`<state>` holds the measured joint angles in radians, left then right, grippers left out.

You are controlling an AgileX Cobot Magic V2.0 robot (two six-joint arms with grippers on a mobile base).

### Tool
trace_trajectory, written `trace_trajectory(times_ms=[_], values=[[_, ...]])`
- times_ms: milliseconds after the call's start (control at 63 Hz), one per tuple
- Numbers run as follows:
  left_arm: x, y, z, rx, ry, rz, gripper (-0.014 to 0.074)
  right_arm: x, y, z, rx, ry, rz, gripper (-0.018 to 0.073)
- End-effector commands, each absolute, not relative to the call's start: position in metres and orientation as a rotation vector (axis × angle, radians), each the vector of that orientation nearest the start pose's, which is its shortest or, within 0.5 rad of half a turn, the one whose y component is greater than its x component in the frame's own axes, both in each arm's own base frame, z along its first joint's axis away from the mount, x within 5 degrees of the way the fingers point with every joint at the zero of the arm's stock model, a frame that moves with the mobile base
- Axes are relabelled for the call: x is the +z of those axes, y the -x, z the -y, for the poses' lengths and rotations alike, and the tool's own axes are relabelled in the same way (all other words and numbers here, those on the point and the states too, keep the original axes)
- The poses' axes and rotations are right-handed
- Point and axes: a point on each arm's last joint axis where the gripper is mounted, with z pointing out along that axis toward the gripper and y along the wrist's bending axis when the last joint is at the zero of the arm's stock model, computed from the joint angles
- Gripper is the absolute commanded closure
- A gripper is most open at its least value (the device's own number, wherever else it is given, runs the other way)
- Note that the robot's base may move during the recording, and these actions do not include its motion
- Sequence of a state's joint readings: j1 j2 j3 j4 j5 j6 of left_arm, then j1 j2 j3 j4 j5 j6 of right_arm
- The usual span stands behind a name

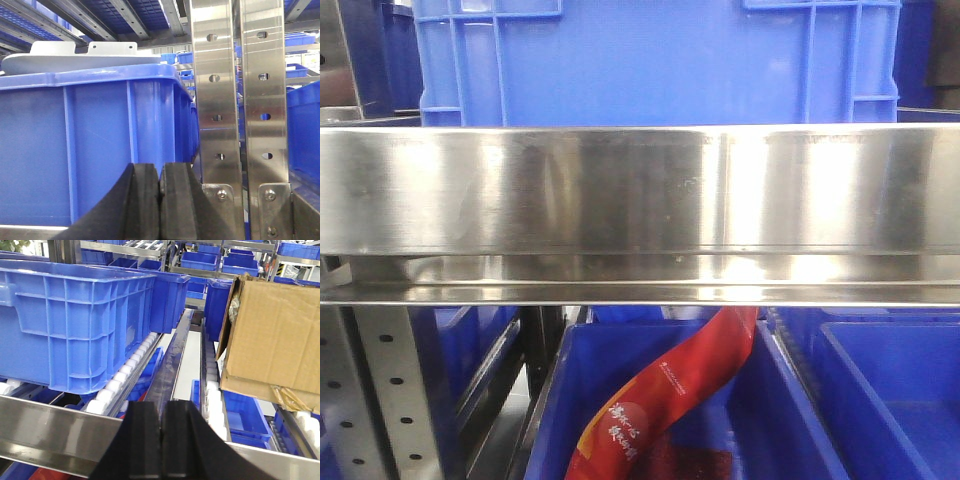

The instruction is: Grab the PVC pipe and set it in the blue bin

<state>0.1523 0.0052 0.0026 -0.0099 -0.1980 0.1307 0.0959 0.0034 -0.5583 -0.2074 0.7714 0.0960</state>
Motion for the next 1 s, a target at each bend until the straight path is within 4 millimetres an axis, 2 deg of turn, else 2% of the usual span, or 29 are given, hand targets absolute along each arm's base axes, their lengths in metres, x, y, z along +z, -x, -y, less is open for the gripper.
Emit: trace_trajectory(times_ms=[0, 983], values=[[0.2316, -0.0519, -0.0086, 0.233, 0.032, -1.280, 0.0707, 0.3211, 0.0040, 0.0138, -0.102, 0.018, -1.663, 0.0722], [0.2316, -0.0519, -0.0086, 0.233, 0.032, -1.280, 0.0707, 0.3211, 0.0040, 0.0138, -0.102, 0.018, -1.663, 0.0722]])
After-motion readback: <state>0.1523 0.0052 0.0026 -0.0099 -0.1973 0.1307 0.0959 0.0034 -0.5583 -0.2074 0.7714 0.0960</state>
